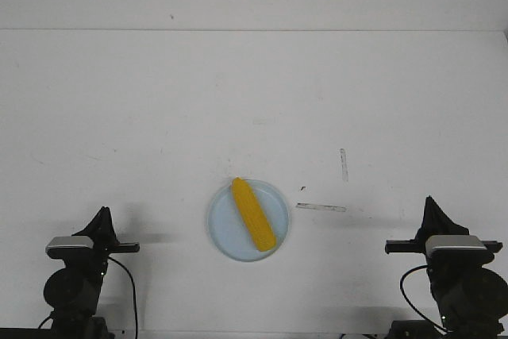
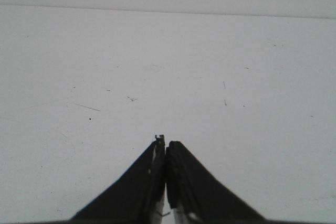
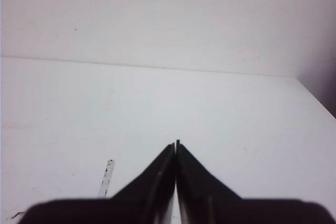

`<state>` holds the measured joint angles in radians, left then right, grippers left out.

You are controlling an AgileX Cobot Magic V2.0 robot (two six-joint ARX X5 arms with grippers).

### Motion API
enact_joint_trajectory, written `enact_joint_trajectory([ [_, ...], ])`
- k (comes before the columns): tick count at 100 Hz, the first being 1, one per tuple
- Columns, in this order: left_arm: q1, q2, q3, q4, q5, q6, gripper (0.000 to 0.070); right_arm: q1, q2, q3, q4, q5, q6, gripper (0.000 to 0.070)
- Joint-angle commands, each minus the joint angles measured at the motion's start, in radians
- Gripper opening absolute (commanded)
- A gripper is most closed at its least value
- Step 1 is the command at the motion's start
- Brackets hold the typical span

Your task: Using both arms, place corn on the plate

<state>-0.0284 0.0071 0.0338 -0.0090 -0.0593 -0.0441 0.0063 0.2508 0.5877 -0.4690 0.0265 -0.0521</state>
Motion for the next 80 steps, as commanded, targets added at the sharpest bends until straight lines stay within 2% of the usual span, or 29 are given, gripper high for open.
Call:
enact_joint_trajectory([
  [1, 0.0, 0.01, -0.02, 0.009, 0.0, -0.001, 0.0001, 0.0, -0.002, 0.008, 0.012, 0.0, 0.01, 0.0006],
  [80, 0.0, 0.011, -0.02, 0.01, 0.0, 0.0, 0.0001, -0.001, -0.002, 0.008, 0.012, 0.027, 0.01, 0.0006],
])
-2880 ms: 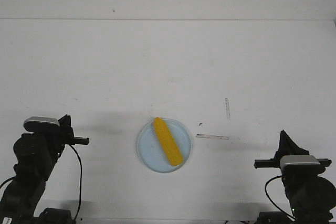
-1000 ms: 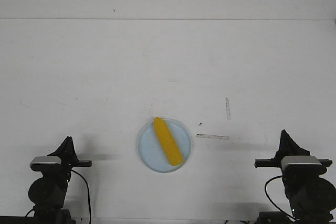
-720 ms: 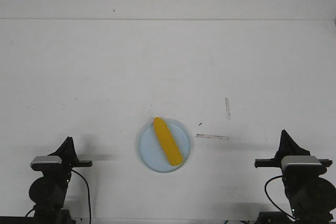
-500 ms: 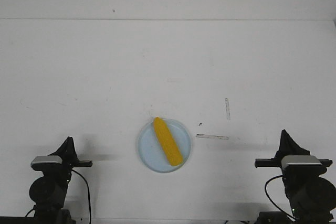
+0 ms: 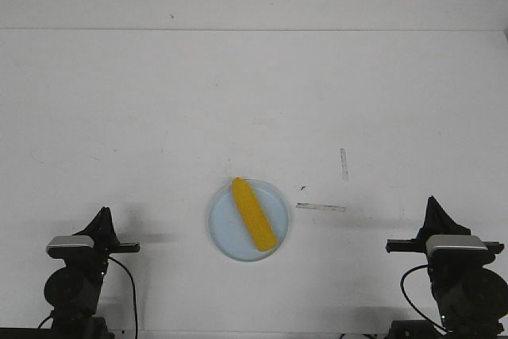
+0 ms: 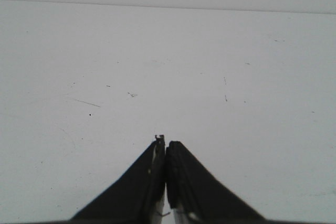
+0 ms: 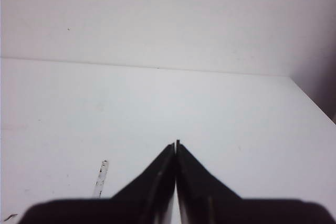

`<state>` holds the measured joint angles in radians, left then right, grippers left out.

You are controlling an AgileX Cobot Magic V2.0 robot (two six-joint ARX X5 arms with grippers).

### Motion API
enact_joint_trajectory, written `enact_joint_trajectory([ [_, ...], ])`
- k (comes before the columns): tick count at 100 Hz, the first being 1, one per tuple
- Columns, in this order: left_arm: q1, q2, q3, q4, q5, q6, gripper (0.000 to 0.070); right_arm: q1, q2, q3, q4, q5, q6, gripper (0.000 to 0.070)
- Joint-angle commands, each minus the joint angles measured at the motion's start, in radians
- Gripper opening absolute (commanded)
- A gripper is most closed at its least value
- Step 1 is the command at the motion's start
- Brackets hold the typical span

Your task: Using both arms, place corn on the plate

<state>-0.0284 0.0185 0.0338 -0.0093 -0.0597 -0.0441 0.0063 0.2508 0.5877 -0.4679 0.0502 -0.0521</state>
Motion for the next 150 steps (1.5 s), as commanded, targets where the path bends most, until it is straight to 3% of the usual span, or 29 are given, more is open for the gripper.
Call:
enact_joint_trajectory([
  [1, 0.0, 0.0, -0.02, 0.01, 0.0, -0.001, 0.0001, -0.001, -0.002, 0.008, 0.011, 0.003, 0.01, 0.0006],
  [14, 0.0, 0.0, -0.02, 0.01, 0.0, 0.0, 0.0001, -0.004, -0.002, 0.006, 0.037, 0.01, -0.033, 0.0006],
  [27, 0.0, 0.0, -0.02, 0.01, 0.0, 0.0, 0.0001, -0.015, -0.008, -0.051, 0.085, 0.006, -0.001, 0.0006],
  [57, 0.0, 0.0, -0.02, 0.01, 0.0, -0.001, 0.0001, -0.026, -0.18, -0.404, 0.301, -0.124, 0.003, 0.0006],
  [73, 0.0, 0.0, -0.02, 0.011, 0.0, 0.0, 0.0, -0.027, -0.25, -0.58, 0.391, -0.131, 0.016, 0.0006],
  [78, 0.0, -0.003, -0.02, 0.011, 0.0, 0.0, 0.0001, -0.027, -0.25, -0.575, 0.347, -0.13, 0.025, 0.0006],
  [150, 0.001, -0.002, -0.02, 0.01, 0.0, -0.001, 0.0001, -0.026, -0.25, -0.575, 0.418, -0.128, 0.055, 0.0006],
])
